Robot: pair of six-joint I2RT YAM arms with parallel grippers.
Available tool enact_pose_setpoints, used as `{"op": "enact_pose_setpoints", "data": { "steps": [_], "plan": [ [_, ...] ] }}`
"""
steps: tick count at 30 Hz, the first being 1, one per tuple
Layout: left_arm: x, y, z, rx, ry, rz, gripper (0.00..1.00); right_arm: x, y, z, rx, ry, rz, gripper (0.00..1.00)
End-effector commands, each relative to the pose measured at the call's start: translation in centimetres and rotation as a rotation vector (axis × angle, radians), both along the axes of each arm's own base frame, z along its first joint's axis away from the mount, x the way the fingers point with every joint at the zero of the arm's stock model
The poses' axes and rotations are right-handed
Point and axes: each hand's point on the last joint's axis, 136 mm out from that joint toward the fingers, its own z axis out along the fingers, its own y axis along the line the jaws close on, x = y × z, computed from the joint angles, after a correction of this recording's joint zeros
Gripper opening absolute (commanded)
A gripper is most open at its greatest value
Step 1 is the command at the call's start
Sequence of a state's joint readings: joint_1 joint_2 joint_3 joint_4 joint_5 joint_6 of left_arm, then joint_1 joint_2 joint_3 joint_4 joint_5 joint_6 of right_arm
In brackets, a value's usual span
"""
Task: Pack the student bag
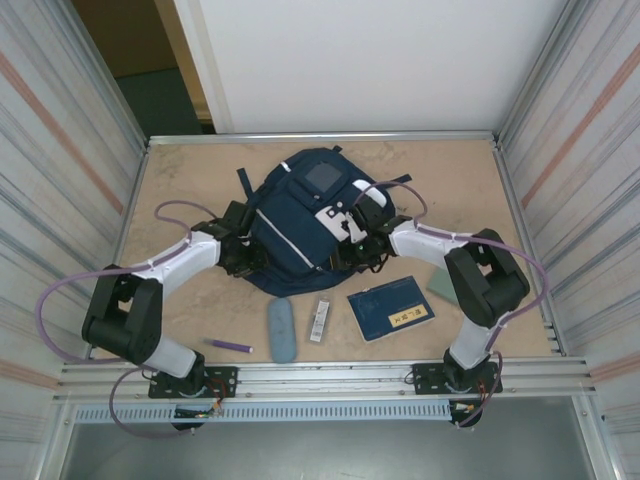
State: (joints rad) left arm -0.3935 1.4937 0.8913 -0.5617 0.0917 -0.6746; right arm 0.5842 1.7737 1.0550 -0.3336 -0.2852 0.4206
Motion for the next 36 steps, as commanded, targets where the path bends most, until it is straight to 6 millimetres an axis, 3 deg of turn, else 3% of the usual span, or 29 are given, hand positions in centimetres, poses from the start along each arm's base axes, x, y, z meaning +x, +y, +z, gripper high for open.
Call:
{"op": "enact_pose_setpoints", "data": {
  "steps": [1,4,8,11,17,22,26,29,36],
  "plan": [
    [-0.3,-0.5,0.7,-0.017,-0.004,-0.045,0.16,3.8,1.3,0.7,0.068,-0.086,0.011,0.5],
    [0.1,-0.8,2.7,-0.041,-0.053,-0.061,0.0,5.2,1.1,2.2,0.105,-0.121,-0.009,0.56],
    [0.7,-2.0,6.1,-0.13,-0.133,-0.074,0.0,5.8,-0.3,5.8,0.124,-0.242,0.0,0.61],
    [1.6,-2.8,9.0,-0.18,-0.195,-0.086,0.0,4.7,-2.2,7.2,0.09,-0.321,0.022,0.66],
    [2.7,-4.4,15.3,-0.28,-0.289,-0.124,0.0,0.2,-3.1,6.7,0.229,-0.268,0.06,0.69],
    [3.3,-5.2,19.0,-0.36,-0.347,-0.123,0.0,-2.5,-2.7,5.8,0.229,-0.316,0.147,0.71],
    [3.6,-5.9,21.2,-0.417,-0.375,-0.143,0.0,-2.0,-2.5,5.8,0.206,-0.346,0.164,0.71],
    [3.6,-6.3,22.3,-0.444,-0.382,-0.153,0.0,-0.6,-2.3,5.8,0.208,-0.375,0.146,0.7],
    [3.7,-6.5,23.0,-0.479,-0.379,-0.147,0.0,2.1,-1.7,4.7,0.176,-0.434,0.212,0.73]
  ]
}}
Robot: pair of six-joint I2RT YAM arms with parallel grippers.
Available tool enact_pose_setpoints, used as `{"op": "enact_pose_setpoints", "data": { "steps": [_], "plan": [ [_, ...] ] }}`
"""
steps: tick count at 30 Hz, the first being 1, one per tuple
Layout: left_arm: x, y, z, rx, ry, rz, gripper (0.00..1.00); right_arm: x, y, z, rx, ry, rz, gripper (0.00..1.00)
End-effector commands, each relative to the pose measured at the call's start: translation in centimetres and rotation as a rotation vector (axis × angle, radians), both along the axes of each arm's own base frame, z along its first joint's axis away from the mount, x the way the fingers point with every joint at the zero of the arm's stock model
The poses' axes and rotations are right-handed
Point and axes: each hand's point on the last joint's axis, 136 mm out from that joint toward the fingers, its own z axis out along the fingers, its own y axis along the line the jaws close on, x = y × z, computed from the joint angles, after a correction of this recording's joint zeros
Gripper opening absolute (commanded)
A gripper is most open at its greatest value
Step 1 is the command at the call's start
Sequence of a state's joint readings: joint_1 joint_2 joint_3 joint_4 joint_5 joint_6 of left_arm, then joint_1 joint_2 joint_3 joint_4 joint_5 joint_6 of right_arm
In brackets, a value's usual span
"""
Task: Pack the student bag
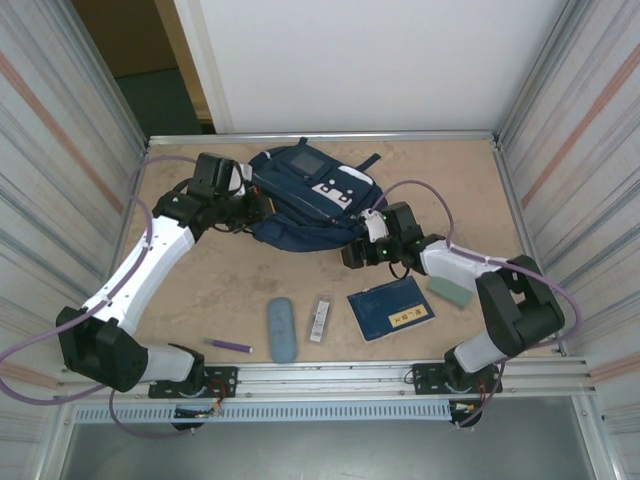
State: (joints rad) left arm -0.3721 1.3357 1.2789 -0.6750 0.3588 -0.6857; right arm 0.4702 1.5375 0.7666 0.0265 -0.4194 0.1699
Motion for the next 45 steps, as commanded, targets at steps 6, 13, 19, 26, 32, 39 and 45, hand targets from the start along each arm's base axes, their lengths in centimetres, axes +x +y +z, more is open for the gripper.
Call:
{"op": "enact_pose_setpoints", "data": {
  "steps": [6,13,19,26,32,39,45],
  "plan": [
    [0.4,-2.0,4.6,-0.166,-0.02,-0.1,0.0,3.2,0.3,0.3,-0.057,-0.172,0.049,0.74],
    [0.5,-2.4,4.5,-0.203,0.009,-0.115,0.0,2.9,0.9,0.9,0.002,-0.182,0.114,0.64],
    [0.7,-1.7,2.9,-0.153,0.021,-0.083,0.0,1.8,1.0,1.6,0.01,-0.128,0.133,0.0],
    [1.7,0.0,-0.5,-0.058,0.033,0.004,0.0,-1.0,1.7,1.2,-0.023,-0.02,0.205,0.0],
    [3.0,-0.5,-3.7,-0.094,0.07,0.093,0.0,-3.5,3.8,0.8,-0.016,0.132,0.287,0.0],
    [3.5,-2.3,-8.0,-0.097,0.095,0.154,0.0,-4.6,7.4,3.0,0.042,0.25,0.338,0.0],
    [4.4,-2.6,-11.8,-0.051,0.123,0.204,0.0,-4.7,8.8,2.8,0.037,0.336,0.282,0.03]
  ]
}}
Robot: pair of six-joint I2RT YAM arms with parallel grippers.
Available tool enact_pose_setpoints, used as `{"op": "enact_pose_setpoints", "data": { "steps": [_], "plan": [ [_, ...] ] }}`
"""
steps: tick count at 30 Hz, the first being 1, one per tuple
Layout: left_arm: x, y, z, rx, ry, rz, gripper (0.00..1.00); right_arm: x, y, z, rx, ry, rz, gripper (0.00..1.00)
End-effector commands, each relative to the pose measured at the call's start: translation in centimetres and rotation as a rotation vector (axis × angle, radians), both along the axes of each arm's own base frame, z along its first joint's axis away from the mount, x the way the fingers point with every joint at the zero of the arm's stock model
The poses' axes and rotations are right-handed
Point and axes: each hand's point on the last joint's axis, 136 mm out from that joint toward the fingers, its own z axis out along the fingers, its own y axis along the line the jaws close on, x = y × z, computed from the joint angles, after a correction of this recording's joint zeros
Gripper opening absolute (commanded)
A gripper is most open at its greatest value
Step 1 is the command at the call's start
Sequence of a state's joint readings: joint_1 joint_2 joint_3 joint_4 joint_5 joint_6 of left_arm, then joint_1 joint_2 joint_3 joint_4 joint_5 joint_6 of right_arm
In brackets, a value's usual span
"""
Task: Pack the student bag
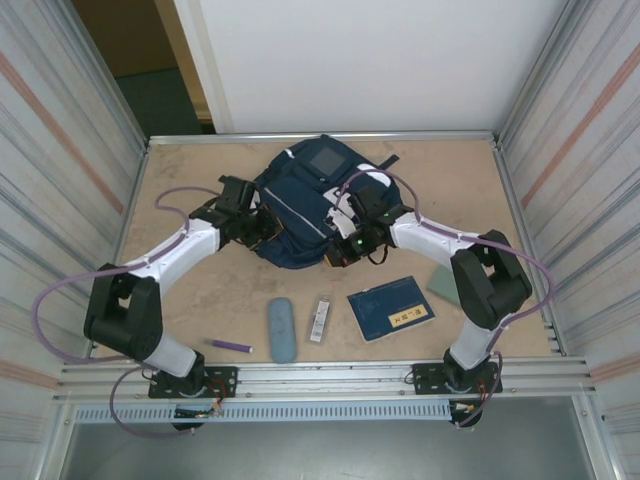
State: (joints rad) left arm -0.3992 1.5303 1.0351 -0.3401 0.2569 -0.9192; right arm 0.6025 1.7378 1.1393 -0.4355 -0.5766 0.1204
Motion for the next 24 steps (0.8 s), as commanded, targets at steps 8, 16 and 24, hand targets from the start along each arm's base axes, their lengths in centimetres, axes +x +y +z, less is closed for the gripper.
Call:
{"op": "enact_pose_setpoints", "data": {
  "steps": [8,16,24],
  "plan": [
    [1.9,-3.3,-2.2,-0.067,-0.048,-0.034,0.07,-1.1,2.3,-3.7,-0.123,0.201,-0.088,0.15],
    [-1.3,0.8,0.0,0.096,-0.107,-0.116,0.55,-2.3,0.5,-1.5,-0.074,0.243,-0.132,0.45],
    [-7.7,-2.7,2.2,0.138,-0.185,-0.347,0.58,-1.4,-3.7,1.2,-0.068,0.19,-0.378,0.57]
  ]
}}
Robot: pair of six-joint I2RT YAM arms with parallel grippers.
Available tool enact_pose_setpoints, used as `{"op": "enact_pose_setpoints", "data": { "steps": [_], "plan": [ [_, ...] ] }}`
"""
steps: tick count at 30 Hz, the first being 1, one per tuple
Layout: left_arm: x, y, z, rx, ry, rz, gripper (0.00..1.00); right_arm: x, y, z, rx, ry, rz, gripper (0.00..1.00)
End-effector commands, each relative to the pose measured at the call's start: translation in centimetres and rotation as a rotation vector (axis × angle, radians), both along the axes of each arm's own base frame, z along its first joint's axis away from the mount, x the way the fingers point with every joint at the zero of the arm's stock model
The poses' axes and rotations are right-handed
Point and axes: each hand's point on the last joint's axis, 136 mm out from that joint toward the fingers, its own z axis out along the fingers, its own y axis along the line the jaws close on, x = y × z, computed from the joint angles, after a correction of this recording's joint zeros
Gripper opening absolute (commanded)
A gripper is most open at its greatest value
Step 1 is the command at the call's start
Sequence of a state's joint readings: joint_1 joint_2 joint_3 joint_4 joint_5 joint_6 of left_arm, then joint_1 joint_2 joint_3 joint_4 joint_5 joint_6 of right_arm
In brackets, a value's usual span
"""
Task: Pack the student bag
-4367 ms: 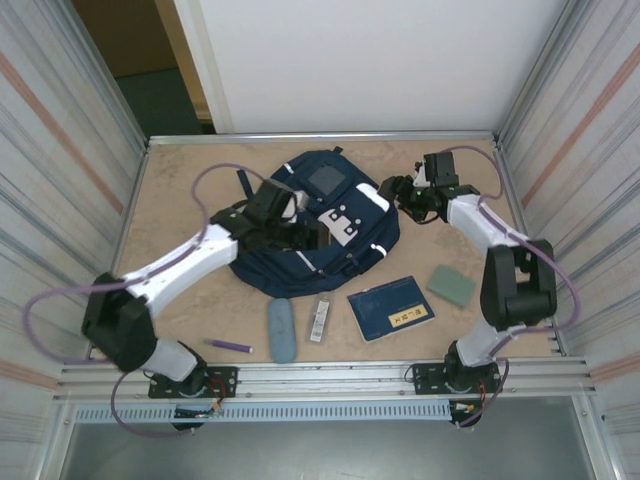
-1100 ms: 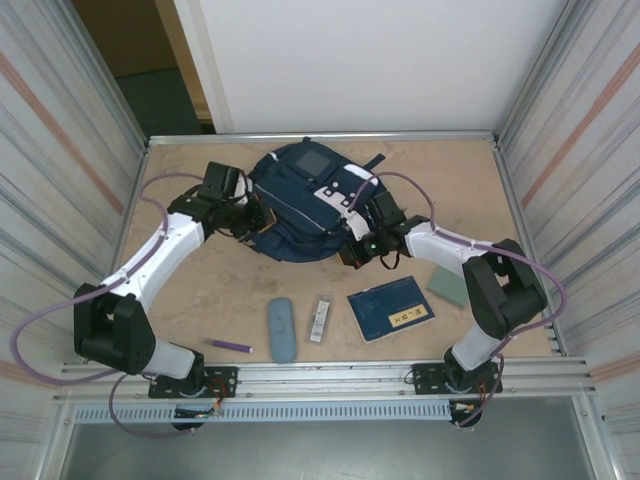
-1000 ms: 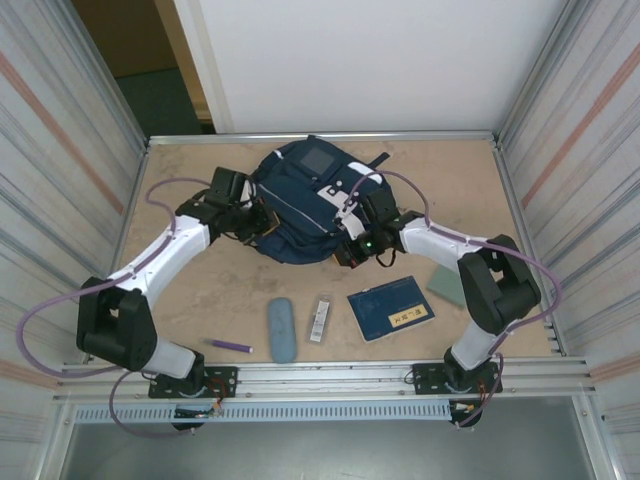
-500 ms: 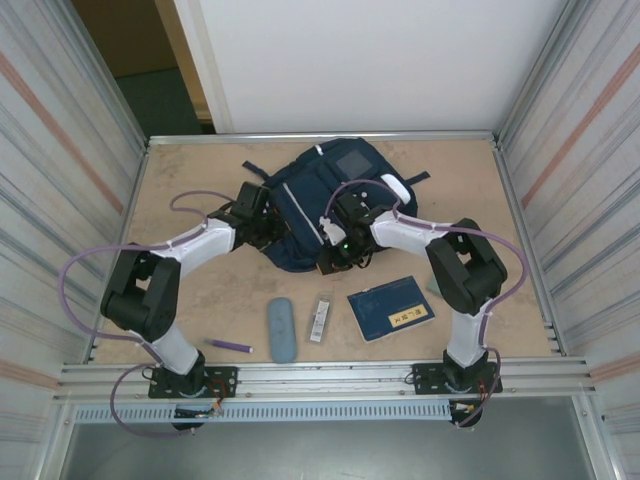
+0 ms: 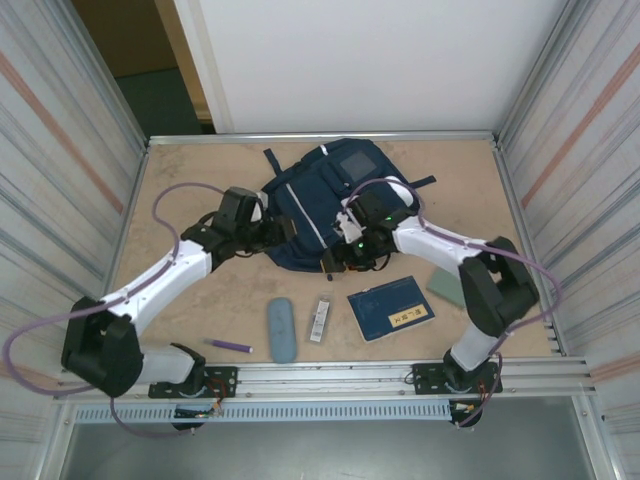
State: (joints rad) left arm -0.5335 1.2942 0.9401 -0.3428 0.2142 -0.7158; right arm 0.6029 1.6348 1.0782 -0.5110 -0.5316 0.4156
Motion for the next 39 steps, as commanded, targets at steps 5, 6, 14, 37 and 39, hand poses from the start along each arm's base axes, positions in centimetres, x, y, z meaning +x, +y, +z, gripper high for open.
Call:
{"op": "enact_pose_setpoints", "data": {
  "steps": [5,6,14,37,39],
  "plan": [
    [-4.6,-4.7,-3.9,0.186,-0.008,-0.184,0.55,2.2,-5.4,1.1,-0.121,-0.093,-0.351,0.59],
    [-4.9,-5.6,-4.2,0.202,-0.008,-0.203,0.54,2.6,-6.4,1.3,-0.133,-0.119,-0.4,0.59],
    [-4.8,-10.2,-8.5,0.268,0.034,-0.275,0.46,3.8,-9.3,3.0,-0.069,-0.207,-0.506,0.59],
    [-1.1,-13.2,-14.4,0.32,-0.084,-0.307,0.16,3.3,-9.9,2.7,-0.025,-0.25,-0.556,0.57],
    [-1.3,-13.2,-14.0,0.309,-0.095,-0.313,0.1,3.1,-10.4,2.2,-0.049,-0.221,-0.595,0.58]
  ]
}}
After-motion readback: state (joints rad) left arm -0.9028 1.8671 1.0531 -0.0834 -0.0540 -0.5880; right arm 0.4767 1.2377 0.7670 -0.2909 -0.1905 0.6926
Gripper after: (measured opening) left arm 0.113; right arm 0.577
